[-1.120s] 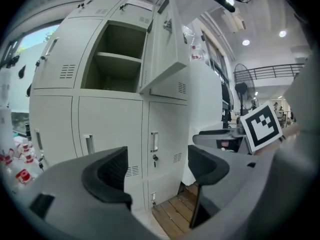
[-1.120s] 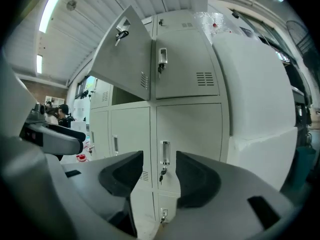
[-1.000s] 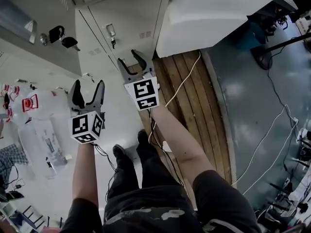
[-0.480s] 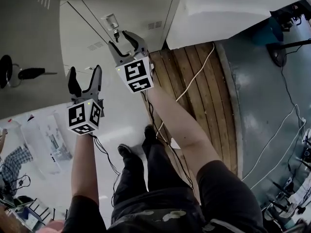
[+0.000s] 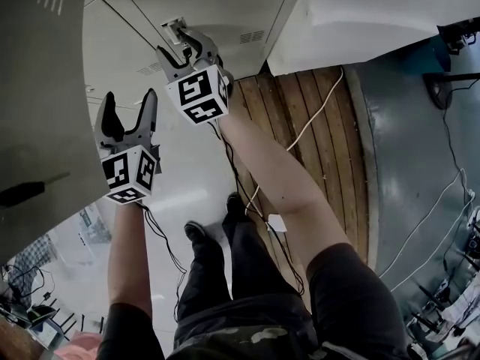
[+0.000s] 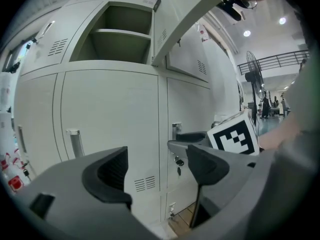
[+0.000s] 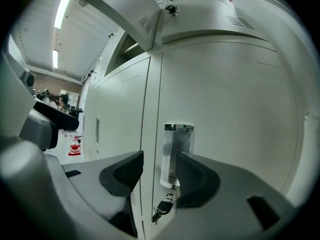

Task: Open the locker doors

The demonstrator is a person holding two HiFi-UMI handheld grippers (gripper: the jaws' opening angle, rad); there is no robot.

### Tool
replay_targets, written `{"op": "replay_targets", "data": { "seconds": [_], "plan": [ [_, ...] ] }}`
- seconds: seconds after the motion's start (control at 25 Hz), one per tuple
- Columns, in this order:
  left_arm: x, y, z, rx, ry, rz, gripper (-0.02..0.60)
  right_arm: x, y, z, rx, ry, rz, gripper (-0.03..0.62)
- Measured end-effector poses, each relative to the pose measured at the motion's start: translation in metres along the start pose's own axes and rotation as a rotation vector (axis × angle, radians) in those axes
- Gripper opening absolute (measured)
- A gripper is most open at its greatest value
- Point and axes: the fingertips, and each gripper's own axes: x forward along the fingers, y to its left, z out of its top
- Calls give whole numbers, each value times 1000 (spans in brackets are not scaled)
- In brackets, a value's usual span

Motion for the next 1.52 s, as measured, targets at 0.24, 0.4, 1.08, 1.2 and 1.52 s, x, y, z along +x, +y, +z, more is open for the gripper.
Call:
{"op": "replay_targets", "data": {
  "seconds": [0.24, 0.4, 1.08, 1.2, 1.52],
  "plan": [
    [2, 2, -4, -24, 17, 14, 370, 12, 2, 7, 37, -10, -6, 200],
    [1, 0, -2, -27, 14, 7, 370, 10, -4, 7, 110, 6, -20, 146],
    [-33, -32, -13, -35, 28, -66, 370, -52, 13, -7, 132, 94, -59, 127],
    [-42, -39, -14, -34, 32, -81, 370, -66, 13, -10, 132, 107, -74, 129],
    [-70, -53, -12, -27, 34, -115, 370, -98, 14, -14, 120, 112, -76, 133]
  ]
}}
